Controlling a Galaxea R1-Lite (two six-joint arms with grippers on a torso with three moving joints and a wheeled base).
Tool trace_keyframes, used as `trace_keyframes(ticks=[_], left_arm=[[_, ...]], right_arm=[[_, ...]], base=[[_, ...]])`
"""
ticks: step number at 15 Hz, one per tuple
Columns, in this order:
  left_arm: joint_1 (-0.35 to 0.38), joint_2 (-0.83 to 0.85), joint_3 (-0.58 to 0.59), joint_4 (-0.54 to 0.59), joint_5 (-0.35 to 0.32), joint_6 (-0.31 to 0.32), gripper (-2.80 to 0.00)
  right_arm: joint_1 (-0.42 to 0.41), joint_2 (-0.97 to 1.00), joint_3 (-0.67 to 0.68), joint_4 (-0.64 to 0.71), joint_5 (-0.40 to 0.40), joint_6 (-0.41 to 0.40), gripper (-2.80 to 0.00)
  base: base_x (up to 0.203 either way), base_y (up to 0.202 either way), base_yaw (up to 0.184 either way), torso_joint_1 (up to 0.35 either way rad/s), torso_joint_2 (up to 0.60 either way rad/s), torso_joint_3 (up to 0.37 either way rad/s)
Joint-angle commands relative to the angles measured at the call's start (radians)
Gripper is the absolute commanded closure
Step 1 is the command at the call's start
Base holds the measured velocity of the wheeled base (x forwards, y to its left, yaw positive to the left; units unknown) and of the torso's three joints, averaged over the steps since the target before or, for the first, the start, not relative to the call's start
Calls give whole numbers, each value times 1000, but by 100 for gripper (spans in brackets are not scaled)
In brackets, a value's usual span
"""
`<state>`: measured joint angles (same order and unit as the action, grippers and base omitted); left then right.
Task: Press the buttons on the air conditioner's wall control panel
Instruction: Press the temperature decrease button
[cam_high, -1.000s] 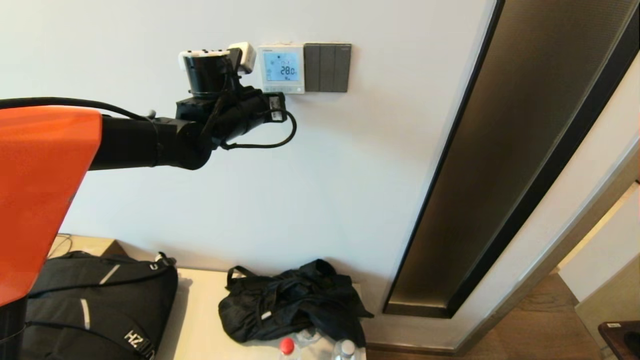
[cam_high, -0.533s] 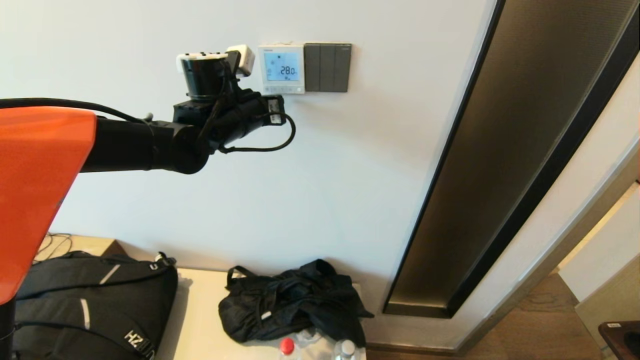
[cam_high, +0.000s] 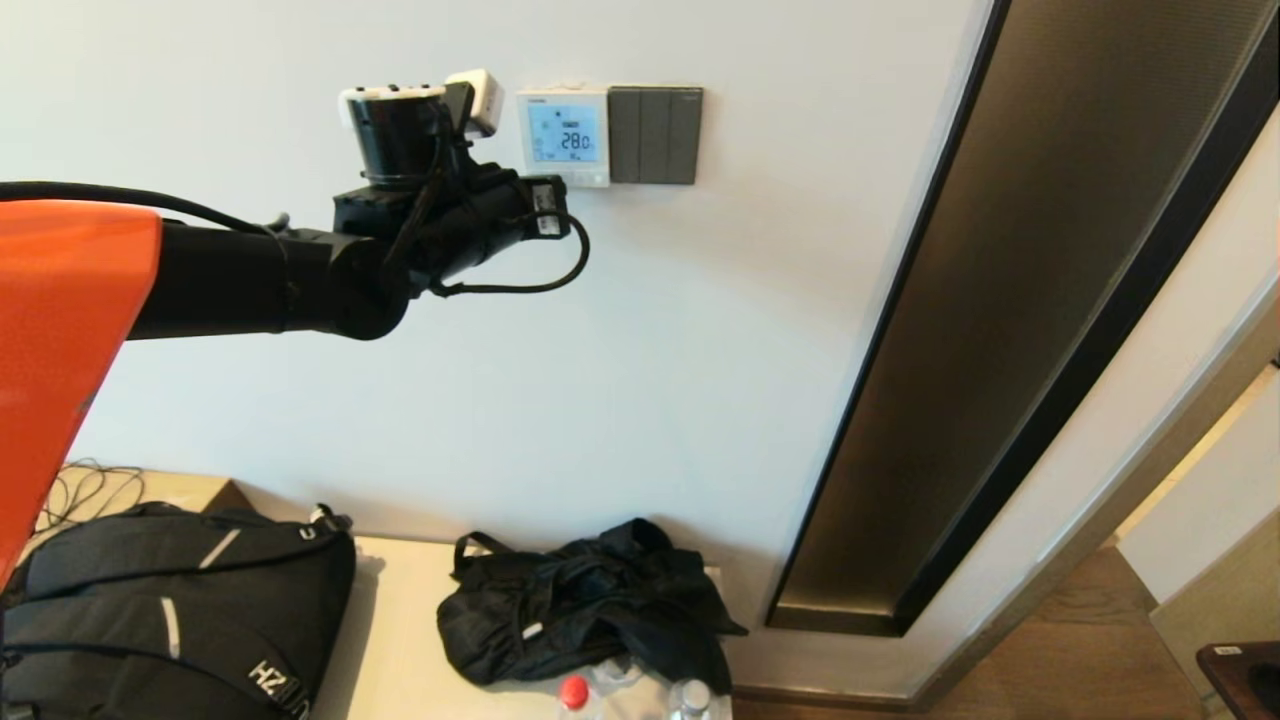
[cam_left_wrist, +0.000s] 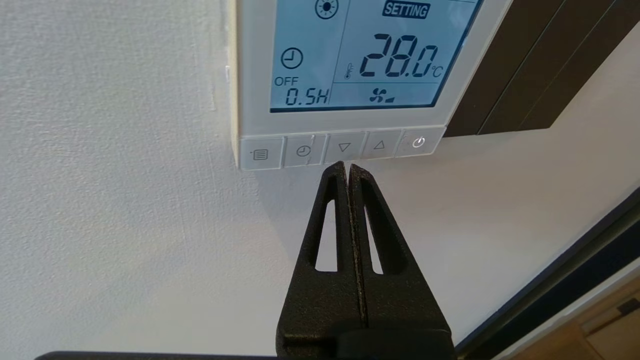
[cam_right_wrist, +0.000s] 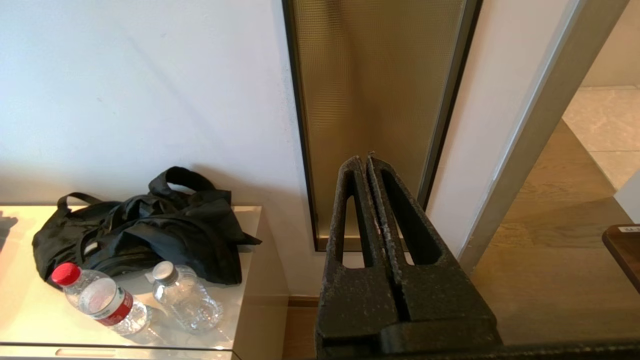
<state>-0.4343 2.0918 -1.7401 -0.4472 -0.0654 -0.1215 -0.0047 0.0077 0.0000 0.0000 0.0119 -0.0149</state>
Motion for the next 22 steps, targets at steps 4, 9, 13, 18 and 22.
trace_keyframes(ticks=[4,9,13,18,22], left_arm=[[0,28,-51,18,-1,-1,0],[0,48,-98,48,-1,-1,0],[0,40,-83,45,1,-3,0],[0,-23,-13,22,3,-1,0],[0,-35,-4,22,3,-1,0]], right_arm=[[0,2,0,-2,0,0,0],[0,2,0,-2,0,0,0],[0,2,0,0,0,0,0],[0,2,0,-1,0,0,0],[0,2,0,0,0,0,0]], base=[[0,0,0,0,0,0],[0,0,0,0,0,0],[0,0,0,0,0,0],[0,0,0,0,0,0],[0,0,0,0,0,0]])
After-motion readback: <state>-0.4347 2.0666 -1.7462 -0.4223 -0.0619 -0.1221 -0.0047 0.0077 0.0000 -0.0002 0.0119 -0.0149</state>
